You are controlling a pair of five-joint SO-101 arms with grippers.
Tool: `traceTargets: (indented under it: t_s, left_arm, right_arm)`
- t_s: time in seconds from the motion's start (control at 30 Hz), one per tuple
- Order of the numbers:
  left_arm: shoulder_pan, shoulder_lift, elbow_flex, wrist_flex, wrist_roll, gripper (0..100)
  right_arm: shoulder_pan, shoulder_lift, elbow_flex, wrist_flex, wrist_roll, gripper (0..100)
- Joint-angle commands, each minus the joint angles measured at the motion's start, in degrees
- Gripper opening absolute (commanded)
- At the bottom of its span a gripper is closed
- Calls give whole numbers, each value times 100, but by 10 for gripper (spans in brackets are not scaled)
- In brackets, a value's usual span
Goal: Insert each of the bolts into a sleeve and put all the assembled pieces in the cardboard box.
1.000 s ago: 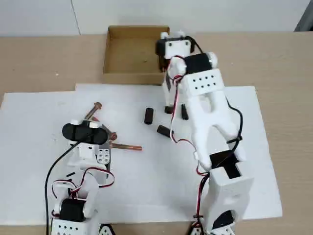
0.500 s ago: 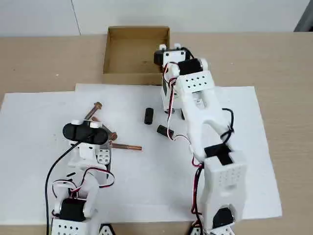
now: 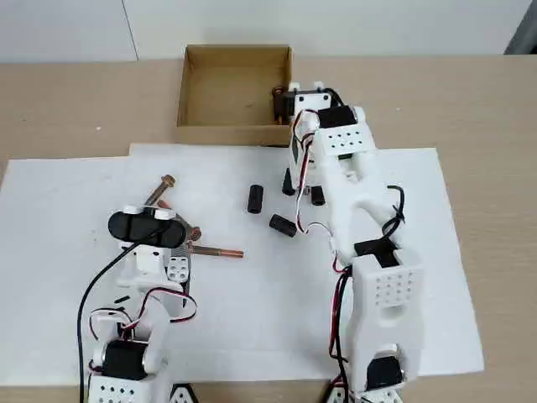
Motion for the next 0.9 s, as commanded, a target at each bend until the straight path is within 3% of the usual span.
traceTargets:
  t_s: [0.0,0.2,0.37,0.63,0.73,0.87]
  left_arm:
    - [-35,-62,-31,9,26,6]
    - [-35,-62,-31,9,26,6]
    - [-35,-62,-31,9,26,6]
    - [-35,-62,-31,9,26,6]
    - [-35,-62,-31,9,18,6]
    - [-35,-62,-31,9,18,6]
  right_arm:
    - [13,75,-18,-180,70,166]
    - [22,444,-18,-277,70,152]
    - [13,567,-18,-242,62,7]
    - [-66,400,-185,602,44,3]
    - [-171,-119,-545,1253,62,4]
    - [-180,-1033,-580,1253,53,3]
